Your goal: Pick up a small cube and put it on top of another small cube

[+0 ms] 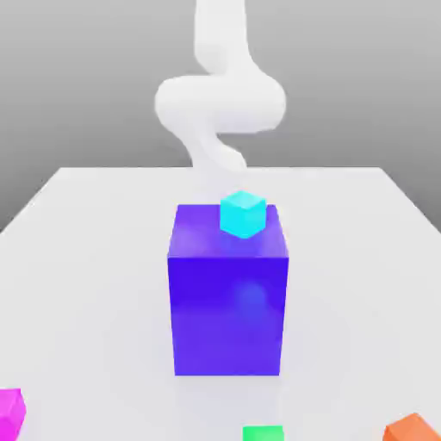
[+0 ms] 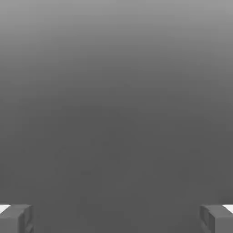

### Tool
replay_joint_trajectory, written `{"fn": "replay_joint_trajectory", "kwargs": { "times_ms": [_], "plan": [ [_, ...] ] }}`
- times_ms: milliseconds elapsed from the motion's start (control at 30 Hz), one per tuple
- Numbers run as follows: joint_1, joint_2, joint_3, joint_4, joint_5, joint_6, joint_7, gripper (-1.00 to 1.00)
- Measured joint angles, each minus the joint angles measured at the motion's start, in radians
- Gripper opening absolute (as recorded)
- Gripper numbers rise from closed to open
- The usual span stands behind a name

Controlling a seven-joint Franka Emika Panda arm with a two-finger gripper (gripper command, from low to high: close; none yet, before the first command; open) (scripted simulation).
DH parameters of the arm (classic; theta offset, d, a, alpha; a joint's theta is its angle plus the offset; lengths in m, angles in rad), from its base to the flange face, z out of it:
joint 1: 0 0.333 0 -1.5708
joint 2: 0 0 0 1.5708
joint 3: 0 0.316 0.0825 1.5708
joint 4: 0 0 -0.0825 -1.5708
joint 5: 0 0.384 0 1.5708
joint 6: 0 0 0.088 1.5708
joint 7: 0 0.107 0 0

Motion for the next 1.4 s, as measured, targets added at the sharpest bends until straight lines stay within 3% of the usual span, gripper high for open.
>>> {"fn": "replay_joint_trajectory", "kwargs": {
  "times_ms": [333,567,833,1100,1233,1267,1400],
  "plan": [
    [0.068,0.364,-0.219,0.037,0.138,0.066,-0.283,0.00],
    [0.054,0.622,-0.318,0.064,0.267,0.108,-0.503,0.00],
    [-0.039,0.904,-0.342,0.092,0.361,0.164,-0.717,0.00],
    [-0.134,1.148,-0.367,0.111,0.341,0.250,-0.854,0.00],
    [-0.199,1.291,-0.300,0.145,0.405,0.346,-0.916,0.00],
    [-0.211,1.313,-0.287,0.151,0.418,0.362,-0.926,-1.00],
    [-0.211,1.313,-0.286,0.151,0.418,0.360,-0.926,-1.00]
  ]
}}
